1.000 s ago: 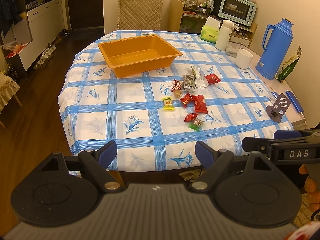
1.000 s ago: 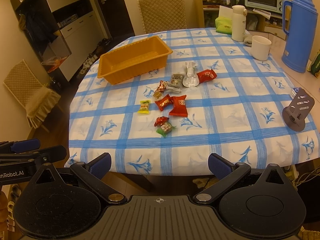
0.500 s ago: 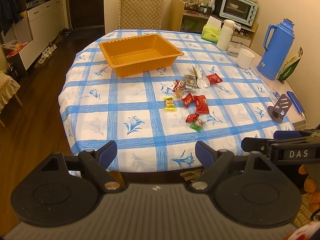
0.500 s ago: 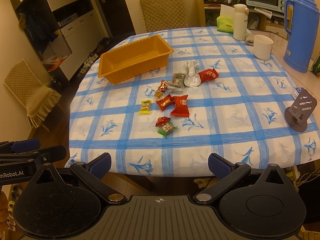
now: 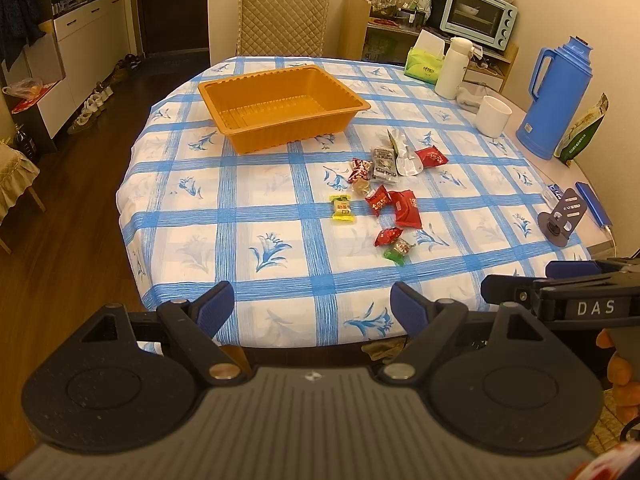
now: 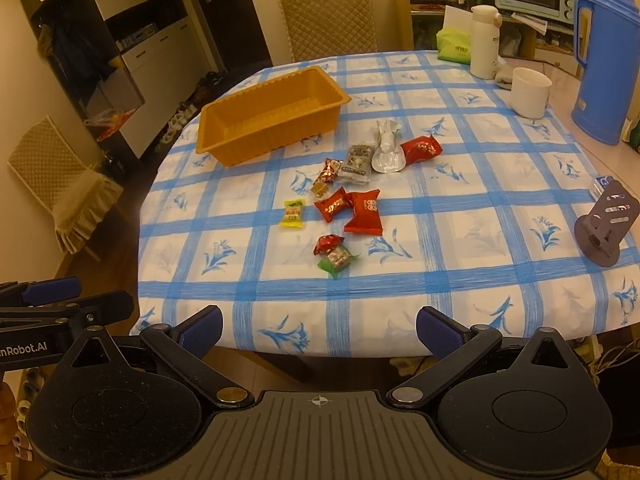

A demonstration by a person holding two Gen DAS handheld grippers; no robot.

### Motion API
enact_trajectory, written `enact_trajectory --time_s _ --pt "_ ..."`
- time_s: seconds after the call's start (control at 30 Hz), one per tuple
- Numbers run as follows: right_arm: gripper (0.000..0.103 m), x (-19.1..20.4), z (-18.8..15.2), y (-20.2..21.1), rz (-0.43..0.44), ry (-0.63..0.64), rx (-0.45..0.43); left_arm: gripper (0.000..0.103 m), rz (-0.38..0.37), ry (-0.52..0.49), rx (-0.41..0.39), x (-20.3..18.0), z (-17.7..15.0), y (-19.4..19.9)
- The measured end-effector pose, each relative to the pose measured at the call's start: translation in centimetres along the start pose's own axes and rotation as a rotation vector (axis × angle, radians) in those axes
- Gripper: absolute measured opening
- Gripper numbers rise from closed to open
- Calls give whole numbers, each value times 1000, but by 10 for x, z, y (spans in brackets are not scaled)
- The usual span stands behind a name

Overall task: Organize snacks
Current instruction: 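Reach the right tool to the green-wrapped brown candy and grasp it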

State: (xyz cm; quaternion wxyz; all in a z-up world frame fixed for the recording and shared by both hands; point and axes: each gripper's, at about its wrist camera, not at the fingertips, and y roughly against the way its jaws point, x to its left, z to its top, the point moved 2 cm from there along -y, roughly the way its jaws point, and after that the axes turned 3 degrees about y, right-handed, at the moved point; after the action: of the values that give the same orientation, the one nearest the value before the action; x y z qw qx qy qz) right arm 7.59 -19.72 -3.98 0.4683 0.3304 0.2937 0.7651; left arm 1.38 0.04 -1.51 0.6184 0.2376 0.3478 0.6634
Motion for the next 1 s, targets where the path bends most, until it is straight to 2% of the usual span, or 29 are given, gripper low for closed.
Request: enact_trajectory --time_s 0.43,0.63,0.67,0.7,1.0 --pt "103 -15 5 -18 5 -30 7 84 -2 3 15 8 1 4" --pt "102 -23 3 -34 4 -24 -16 84 -14 0 20 19 8 -21" --pt "99 -24 2 -38 1 -21 -17 84 -17 -2 19 20 7 -23" --pt "90 -26 1 -42 4 -20 -16 84 -19 -4 20 21 8 -27" --pt "62 -39 0 -77 4 -67 14 83 -61 -44 39 25 19 -68"
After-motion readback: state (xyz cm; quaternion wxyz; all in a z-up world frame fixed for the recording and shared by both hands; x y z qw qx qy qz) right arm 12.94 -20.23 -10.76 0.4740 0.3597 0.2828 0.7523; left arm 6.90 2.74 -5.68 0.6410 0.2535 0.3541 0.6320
